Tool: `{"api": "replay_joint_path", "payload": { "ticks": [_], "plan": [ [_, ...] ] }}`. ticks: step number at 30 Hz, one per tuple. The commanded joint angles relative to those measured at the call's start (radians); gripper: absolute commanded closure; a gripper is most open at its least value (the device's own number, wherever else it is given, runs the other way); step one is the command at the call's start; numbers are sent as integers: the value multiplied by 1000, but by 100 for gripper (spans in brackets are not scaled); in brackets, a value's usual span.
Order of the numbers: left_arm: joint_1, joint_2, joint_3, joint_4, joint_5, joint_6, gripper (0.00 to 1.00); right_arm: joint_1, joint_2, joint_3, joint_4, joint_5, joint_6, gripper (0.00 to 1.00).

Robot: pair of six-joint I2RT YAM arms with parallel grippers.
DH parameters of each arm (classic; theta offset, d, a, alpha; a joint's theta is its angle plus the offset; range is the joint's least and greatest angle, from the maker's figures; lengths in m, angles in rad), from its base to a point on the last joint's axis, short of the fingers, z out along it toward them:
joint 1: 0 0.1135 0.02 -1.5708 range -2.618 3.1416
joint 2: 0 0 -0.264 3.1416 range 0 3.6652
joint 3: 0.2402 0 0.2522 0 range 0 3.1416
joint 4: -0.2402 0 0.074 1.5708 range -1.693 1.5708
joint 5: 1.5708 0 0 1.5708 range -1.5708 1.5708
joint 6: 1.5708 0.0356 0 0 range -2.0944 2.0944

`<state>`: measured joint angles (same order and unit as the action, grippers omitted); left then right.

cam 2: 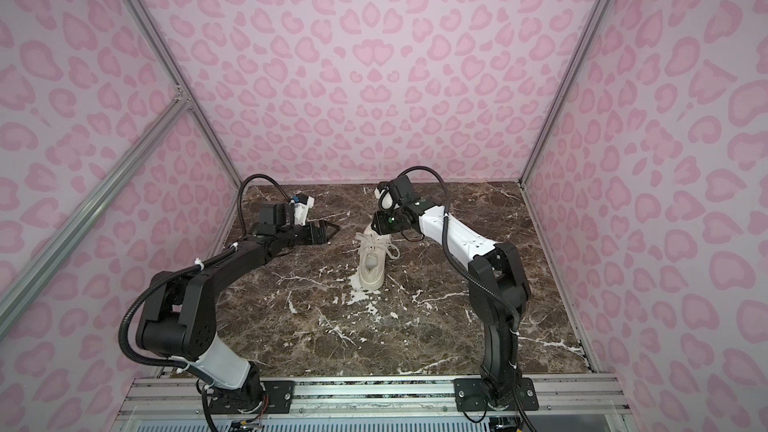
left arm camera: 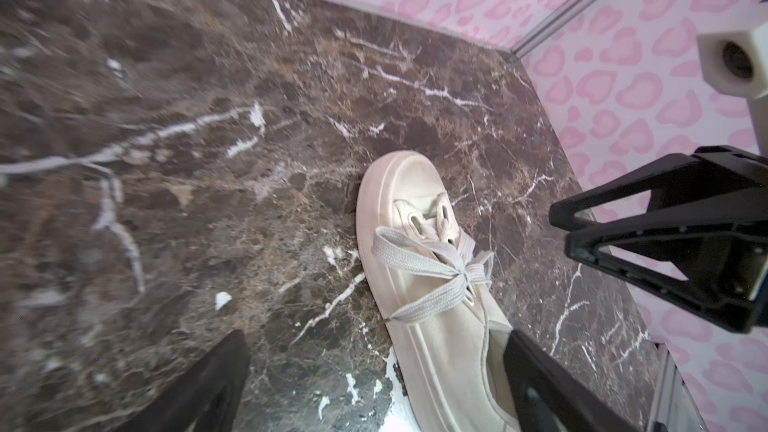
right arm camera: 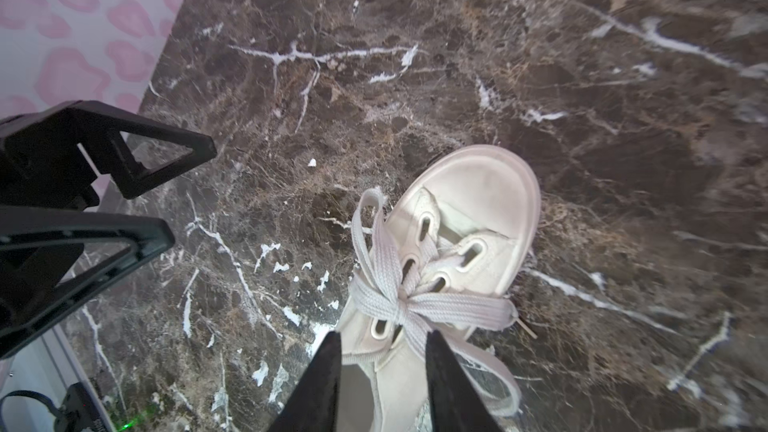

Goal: Tie the shoes

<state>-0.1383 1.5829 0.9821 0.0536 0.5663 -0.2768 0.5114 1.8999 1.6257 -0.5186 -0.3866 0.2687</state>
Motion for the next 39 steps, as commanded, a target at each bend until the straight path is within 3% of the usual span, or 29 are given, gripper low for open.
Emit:
{"api": "replay_joint_path", "payload": {
  "ticks": [1, 5, 7, 8, 9, 13, 18, 23, 27, 31, 34, 39],
  "plan": [
    [28, -100, -31, 41, -49, 46, 2, -28, -63, -37, 13, -4, -1, 55],
    [37, -277, -118, 113, -217, 73, 2, -86, -188, -177, 72, 28, -6, 32],
    [37, -363, -169, 168, -410, 38, 2, -122, -249, -253, 107, 43, -5, 19],
    [37, -408, -202, 196, -498, 43, 2, -143, -279, -293, 123, 49, -2, 7],
    [37, -444, -240, 237, -542, 78, 2, -163, -302, -324, 137, 52, 0, 2],
    [37, -545, -366, 317, -673, 222, 2, -237, -410, -477, 212, 121, 0, 2],
    [39, -524, -465, 399, -769, 189, 2, -284, -539, -709, 415, 318, -12, 2],
    [39, -425, -526, 558, -869, 193, 2, -310, -674, -1018, 760, 540, -28, 2],
    [41, -373, -563, 640, -849, 220, 2, -321, -686, -1159, 966, 684, -93, 1],
    [40, -336, -603, 662, -883, 263, 2, -359, -664, -1143, 946, 708, -146, 2],
    [43, -329, -658, 741, -835, 257, 2, -376, -648, -1164, 966, 719, -163, 2],
    [69, -200, -671, 890, -787, 277, 2, -396, -649, -1330, 1307, 718, -223, 1]
  ]
}}
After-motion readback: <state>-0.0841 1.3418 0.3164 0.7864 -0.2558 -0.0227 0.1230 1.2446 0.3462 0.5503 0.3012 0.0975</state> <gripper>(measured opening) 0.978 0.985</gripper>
